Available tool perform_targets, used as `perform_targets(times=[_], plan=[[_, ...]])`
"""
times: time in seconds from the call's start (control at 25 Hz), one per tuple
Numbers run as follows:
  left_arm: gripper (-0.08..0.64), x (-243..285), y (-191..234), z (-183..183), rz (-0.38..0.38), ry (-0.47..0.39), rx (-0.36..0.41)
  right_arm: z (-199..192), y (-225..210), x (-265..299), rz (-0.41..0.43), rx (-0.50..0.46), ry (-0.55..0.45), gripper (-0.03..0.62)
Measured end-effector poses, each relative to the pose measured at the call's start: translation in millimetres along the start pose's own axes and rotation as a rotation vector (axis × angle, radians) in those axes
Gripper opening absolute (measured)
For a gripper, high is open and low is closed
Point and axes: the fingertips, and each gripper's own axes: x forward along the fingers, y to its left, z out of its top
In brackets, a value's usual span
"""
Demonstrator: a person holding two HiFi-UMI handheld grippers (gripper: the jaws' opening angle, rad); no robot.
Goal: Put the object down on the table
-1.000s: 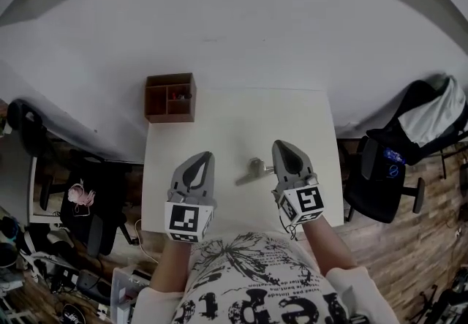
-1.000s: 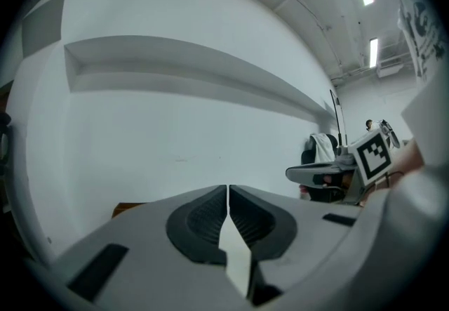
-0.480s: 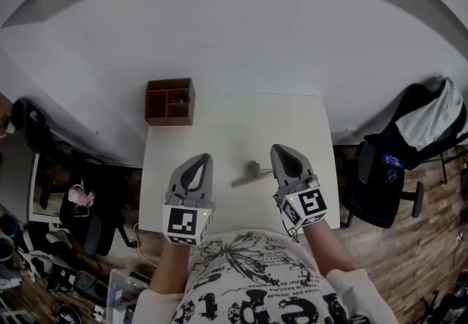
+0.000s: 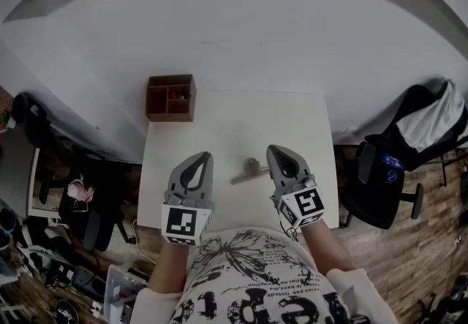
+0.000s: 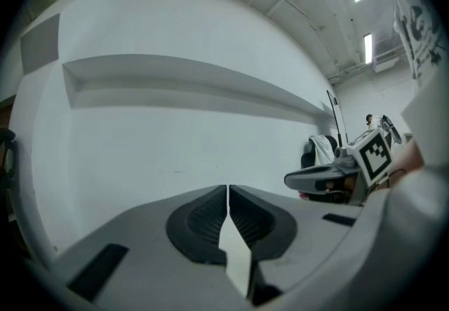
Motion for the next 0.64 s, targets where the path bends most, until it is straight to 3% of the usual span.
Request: perform_targets(times=[0.64], plan=[[0.012,6.4,4.6,-0.5,0.001,0.015,-0.021,-12.5,4.8,9.2,-0.015,-0.005,0.048,-0.012]])
